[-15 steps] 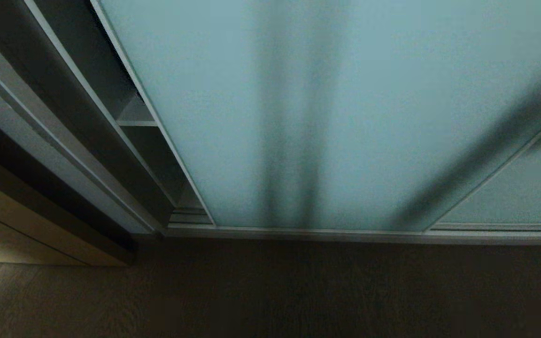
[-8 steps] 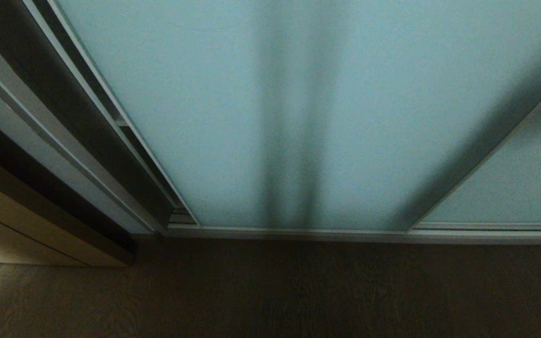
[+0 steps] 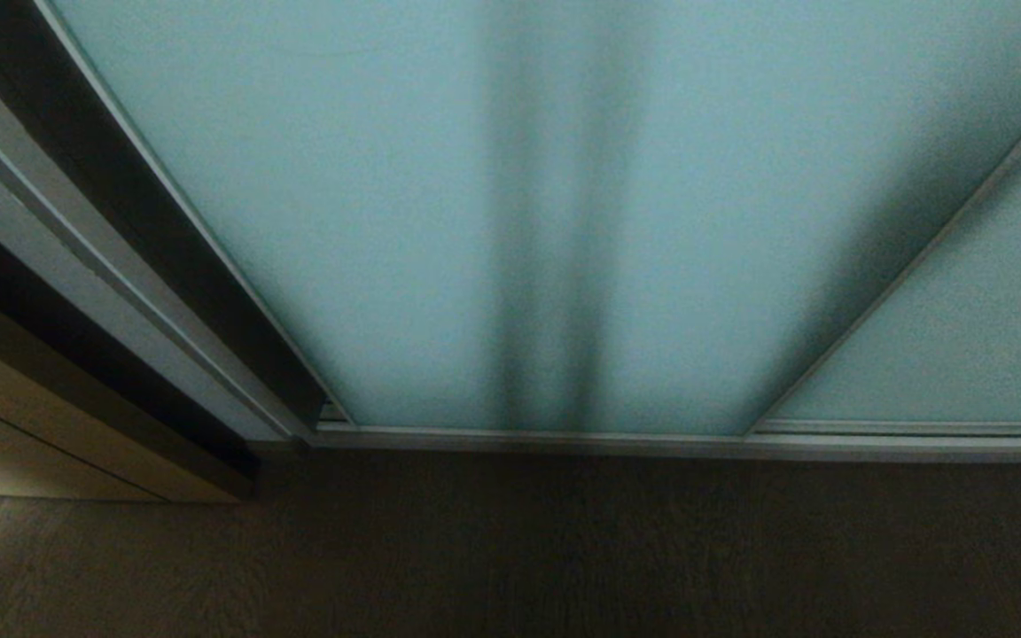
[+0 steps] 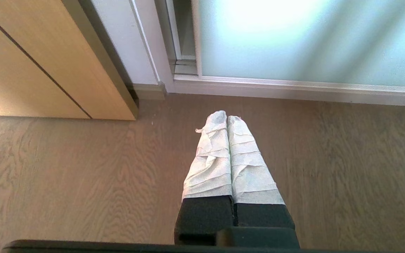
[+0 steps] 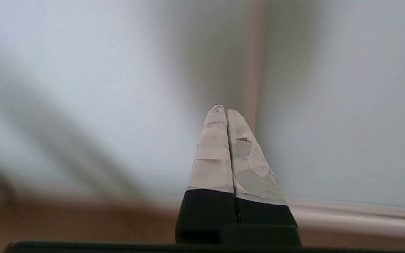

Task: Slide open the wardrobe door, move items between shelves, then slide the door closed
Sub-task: Close the door

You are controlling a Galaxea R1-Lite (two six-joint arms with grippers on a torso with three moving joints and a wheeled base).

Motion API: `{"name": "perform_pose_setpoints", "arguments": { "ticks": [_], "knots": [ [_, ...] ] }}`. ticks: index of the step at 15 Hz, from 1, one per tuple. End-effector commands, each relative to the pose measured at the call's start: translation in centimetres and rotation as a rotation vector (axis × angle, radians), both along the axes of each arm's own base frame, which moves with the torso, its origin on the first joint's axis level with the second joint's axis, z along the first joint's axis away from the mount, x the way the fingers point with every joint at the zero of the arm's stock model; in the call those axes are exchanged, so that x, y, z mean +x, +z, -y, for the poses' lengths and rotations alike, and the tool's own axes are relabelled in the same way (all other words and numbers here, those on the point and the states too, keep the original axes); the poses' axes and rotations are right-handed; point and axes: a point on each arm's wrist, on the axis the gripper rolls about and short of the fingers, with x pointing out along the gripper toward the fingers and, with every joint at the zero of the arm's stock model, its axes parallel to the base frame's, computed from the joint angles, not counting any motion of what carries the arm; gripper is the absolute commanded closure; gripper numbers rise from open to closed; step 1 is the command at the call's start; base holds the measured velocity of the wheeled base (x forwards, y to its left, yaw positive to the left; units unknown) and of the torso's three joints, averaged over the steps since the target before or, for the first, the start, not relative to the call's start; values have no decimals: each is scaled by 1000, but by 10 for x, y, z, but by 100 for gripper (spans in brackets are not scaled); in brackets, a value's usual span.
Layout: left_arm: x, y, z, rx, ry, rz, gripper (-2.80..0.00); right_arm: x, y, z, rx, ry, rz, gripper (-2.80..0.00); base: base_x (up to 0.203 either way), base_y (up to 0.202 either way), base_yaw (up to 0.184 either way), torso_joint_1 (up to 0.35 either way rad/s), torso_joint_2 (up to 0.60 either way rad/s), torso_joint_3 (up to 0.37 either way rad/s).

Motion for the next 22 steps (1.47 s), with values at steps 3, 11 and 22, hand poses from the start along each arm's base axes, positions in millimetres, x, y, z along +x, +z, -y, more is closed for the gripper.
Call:
{"name": "perform_pose_setpoints", "arguments": {
  "ticks": [3,11,22],
  "knots": [
    [0,0,0,0,0,-1,0,-91,-72,-58,-272,-28,25,0,0,0,0,0,0,0],
    [0,0,0,0,0,-1,0,-163,-136,-67,-223,-76,-137,0,0,0,0,0,0,0],
    [0,0,0,0,0,-1,0,-179,-167,-65,-84,-116,-235,0,0,0,0,0,0,0]
  ]
}}
